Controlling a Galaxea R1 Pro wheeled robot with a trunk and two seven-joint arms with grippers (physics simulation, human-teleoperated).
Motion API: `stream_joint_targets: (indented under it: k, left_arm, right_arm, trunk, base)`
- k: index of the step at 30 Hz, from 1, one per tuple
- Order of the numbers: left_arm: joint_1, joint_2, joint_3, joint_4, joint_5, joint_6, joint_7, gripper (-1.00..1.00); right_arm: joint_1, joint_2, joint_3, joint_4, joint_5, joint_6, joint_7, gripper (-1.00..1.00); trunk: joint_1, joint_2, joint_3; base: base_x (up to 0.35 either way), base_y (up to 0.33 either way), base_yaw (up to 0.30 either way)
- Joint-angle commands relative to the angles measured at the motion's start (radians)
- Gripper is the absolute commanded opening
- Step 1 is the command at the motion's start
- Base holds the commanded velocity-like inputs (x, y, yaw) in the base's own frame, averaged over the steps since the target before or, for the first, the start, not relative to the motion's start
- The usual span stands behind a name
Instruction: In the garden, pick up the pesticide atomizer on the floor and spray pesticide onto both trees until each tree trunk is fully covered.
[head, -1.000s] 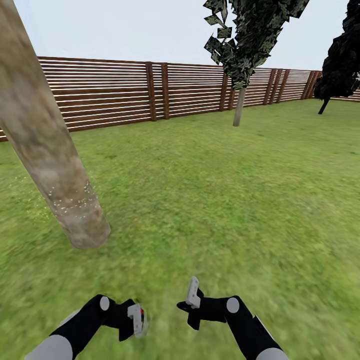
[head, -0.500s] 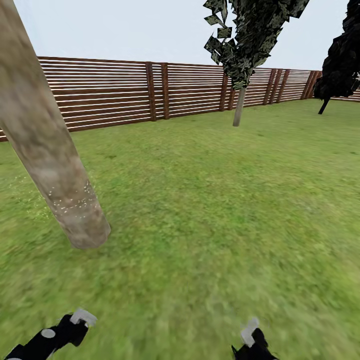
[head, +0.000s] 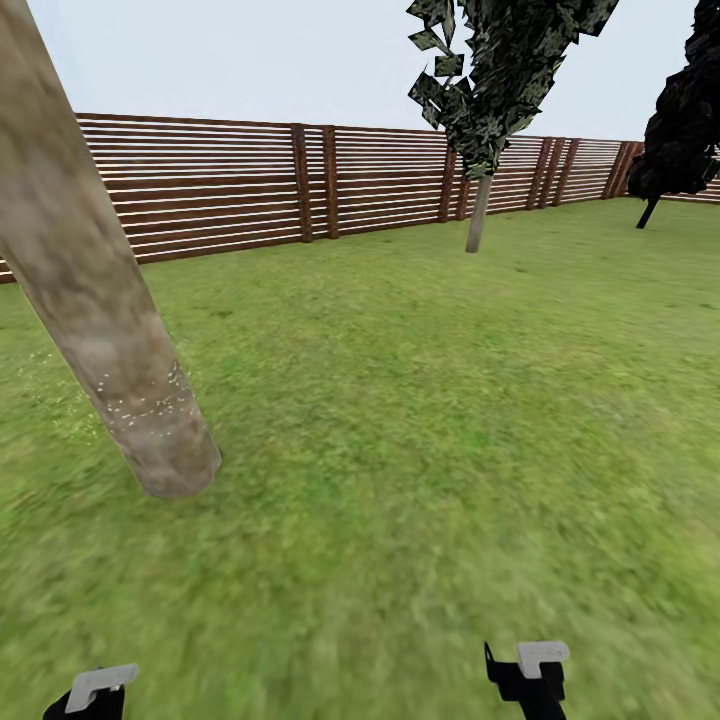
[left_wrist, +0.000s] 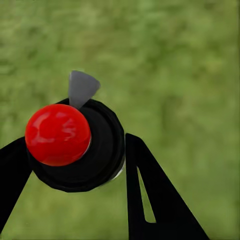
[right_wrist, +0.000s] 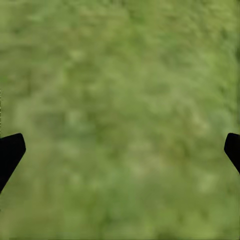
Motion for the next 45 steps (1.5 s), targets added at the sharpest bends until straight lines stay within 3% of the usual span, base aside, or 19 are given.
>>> stream_joint_targets:
  k: [1, 10, 13, 45]
  left_arm:
    - [-0.001, -0.001, 0.009, 0.001, -0.006, -0.004, -0.006, -1.00]
    - [0.000, -0.003, 0.008, 0.022, -0.007, -0.004, -0.006, -1.00]
    - [0.000, -0.003, 0.009, 0.022, -0.008, -0.004, -0.006, -1.00]
    - [0.012, 0.003, 0.014, 0.011, -0.008, -0.007, -0.008, -1.00]
  right_arm:
    - [-0.001, 0.001, -0.001, 0.001, 0.011, -0.002, -0.008, 1.00]
    - [0.002, 0.019, 0.002, 0.024, 0.013, 0.002, -0.004, 1.00]
    - [0.035, 0.025, 0.002, 0.028, 0.012, 0.004, -0.003, 1.00]
    - [0.052, 0.025, 0.002, 0.028, 0.014, 0.004, -0.003, 1.00]
  trunk:
    - [0.000, 0.000, -0.001]
    - [0.000, 0.000, -0.001]
    - [0.000, 0.000, -0.001]
    - [0.000, 0.000, -0.001]
  base:
    - [0.000, 0.000, 0.000]
    - [0.000, 0.000, 0.000]
    - [0.000, 0.000, 0.000]
    - [0.000, 0.000, 0.000]
